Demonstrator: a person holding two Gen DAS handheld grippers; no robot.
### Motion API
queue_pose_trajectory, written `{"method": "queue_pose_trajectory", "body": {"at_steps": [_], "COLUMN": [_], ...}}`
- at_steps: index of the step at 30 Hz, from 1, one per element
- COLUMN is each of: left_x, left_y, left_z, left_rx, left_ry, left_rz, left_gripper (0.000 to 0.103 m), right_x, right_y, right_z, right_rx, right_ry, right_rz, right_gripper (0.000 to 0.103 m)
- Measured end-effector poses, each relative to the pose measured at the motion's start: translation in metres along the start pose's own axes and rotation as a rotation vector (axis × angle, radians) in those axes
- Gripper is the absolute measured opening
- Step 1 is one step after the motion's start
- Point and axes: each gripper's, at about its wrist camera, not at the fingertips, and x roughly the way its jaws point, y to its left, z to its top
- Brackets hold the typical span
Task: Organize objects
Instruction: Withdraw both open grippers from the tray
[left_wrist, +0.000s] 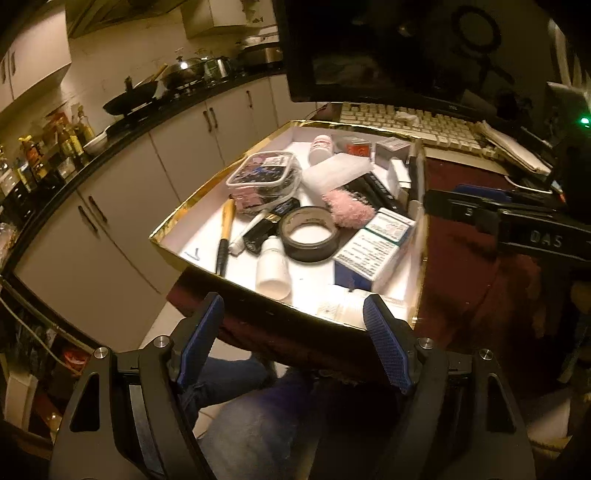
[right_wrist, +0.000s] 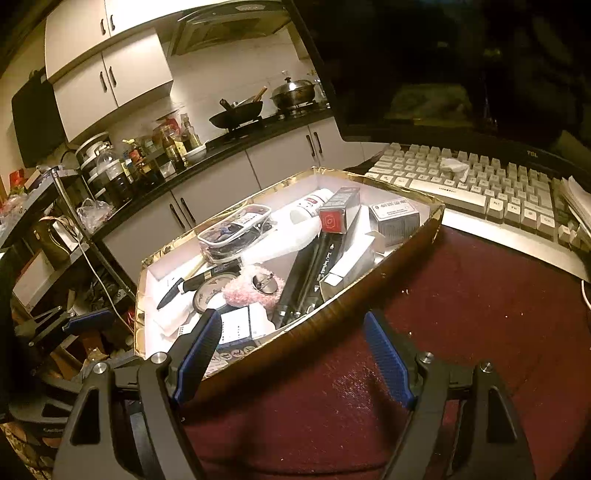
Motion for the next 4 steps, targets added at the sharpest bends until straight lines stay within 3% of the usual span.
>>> {"method": "queue_pose_trajectory", "body": {"at_steps": [4], "left_x": [-0.004], "left_y": [-0.003], "left_z": [0.0003], "left_rx": [-0.012], "left_ry": [-0.006], "left_rz": [-0.018], "left_gripper": [0.079], "right_x": [-0.0015], "right_y": [-0.0009], "right_z": [-0.0002], "right_rx": [0.006], "right_ry": [-0.005], "right_rz": [0.004], "right_gripper": [0.08]}}
